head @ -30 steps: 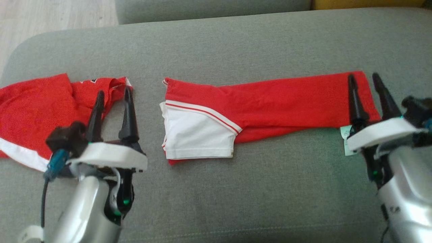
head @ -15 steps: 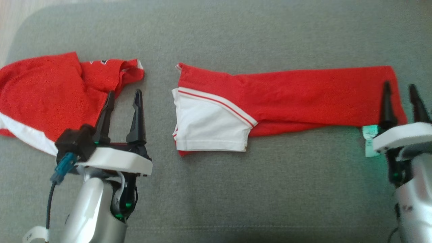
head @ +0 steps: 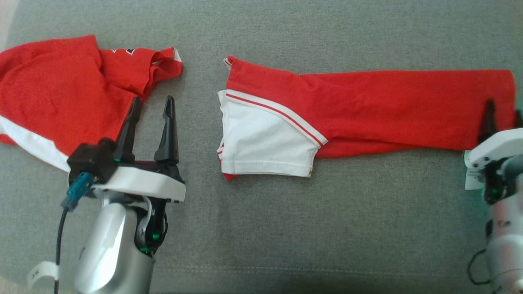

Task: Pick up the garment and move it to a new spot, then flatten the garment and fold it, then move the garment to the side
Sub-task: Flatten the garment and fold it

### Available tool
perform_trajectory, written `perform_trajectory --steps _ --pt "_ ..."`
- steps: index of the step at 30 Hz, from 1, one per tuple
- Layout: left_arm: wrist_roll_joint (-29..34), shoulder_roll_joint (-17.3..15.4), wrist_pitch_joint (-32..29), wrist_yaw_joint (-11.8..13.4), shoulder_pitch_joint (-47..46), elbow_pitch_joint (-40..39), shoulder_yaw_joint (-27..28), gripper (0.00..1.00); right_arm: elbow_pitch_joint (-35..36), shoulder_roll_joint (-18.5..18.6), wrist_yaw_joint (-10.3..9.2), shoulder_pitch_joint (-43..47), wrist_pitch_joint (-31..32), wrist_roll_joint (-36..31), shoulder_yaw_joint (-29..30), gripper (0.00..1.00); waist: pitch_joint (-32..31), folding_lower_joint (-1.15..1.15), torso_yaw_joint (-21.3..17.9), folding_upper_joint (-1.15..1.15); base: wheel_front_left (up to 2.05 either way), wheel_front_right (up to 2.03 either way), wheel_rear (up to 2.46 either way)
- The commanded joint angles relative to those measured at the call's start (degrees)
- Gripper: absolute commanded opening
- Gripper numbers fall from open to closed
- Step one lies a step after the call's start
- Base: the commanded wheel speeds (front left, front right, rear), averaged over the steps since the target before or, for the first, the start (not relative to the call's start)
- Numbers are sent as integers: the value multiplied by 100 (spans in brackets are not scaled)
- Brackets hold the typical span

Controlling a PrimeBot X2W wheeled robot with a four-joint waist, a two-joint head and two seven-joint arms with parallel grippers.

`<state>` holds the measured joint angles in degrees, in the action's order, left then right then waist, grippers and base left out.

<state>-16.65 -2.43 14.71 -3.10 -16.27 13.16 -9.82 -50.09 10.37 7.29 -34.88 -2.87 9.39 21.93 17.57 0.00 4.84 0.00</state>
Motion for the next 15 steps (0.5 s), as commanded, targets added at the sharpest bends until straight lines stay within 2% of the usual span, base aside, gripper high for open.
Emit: perform_trajectory --steps 1,15 --pt "5 -46 29 -6 -222 -172 232 100 96 -37 20 -169 56 -68 -78 100 19 0 -21 0 0 0 0" --pt "36 -45 29 0 -377 -176 223 100 -117 -210 20 -372 541 -52 -74 100 250 0 -223 0 0 0 0"
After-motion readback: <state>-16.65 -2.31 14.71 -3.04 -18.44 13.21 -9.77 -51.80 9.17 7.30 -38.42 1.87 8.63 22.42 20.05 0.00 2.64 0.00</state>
